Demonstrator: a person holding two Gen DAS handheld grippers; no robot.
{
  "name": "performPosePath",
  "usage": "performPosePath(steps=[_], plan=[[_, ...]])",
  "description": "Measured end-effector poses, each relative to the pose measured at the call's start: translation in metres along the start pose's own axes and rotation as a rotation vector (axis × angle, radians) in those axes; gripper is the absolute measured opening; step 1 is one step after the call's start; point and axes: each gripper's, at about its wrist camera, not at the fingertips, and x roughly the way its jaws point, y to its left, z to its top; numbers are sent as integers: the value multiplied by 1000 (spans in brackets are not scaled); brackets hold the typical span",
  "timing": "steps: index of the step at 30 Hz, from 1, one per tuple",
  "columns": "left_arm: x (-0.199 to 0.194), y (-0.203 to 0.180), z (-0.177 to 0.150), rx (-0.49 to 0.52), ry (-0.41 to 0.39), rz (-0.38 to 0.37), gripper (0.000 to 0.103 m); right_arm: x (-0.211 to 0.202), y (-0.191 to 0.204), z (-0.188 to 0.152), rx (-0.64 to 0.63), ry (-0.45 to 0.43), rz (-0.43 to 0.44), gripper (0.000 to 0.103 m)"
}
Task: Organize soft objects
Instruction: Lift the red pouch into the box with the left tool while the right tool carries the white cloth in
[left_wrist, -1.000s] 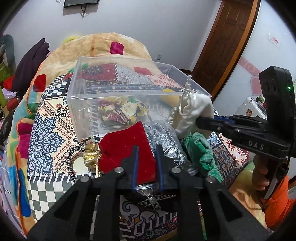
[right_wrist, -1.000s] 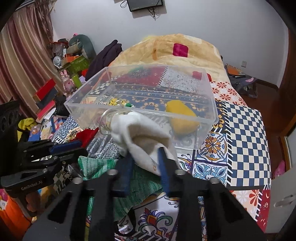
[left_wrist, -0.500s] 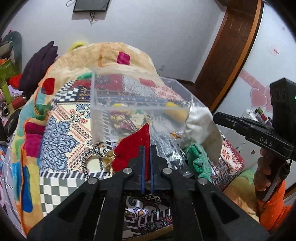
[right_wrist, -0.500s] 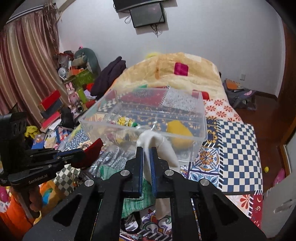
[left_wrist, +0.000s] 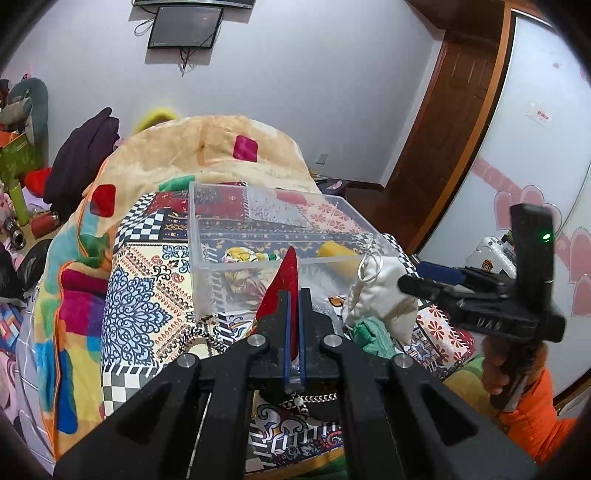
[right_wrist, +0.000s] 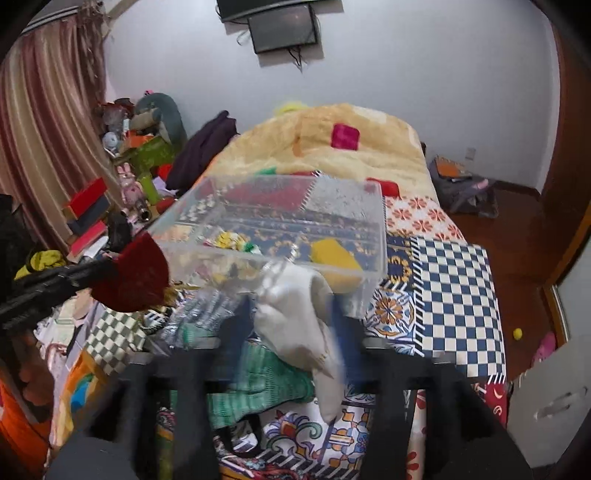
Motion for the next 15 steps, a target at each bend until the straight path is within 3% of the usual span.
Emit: performPosePath(steps=[2, 7, 8, 9, 10, 15], plan=[[-1, -1, 3, 4, -6, -1, 2, 8, -1, -1, 1, 15, 9, 64], [-2, -2, 9, 9, -18, -5, 2, 37, -1, -1, -3, 92, 18, 63], [-3, -2, 10, 8, -21, -6, 2, 41, -2, -2, -2, 100, 18, 56], [-3, -3, 12, 7, -24, -8, 2, 44, -2, -3, -4, 107, 21, 36], [-4, -2, 14, 5, -29, -10, 2, 47, -2, -4, -6, 123, 31, 30], [-13, -5, 24, 11, -58, -8, 2, 30, -3, -3, 1, 67, 19, 17]])
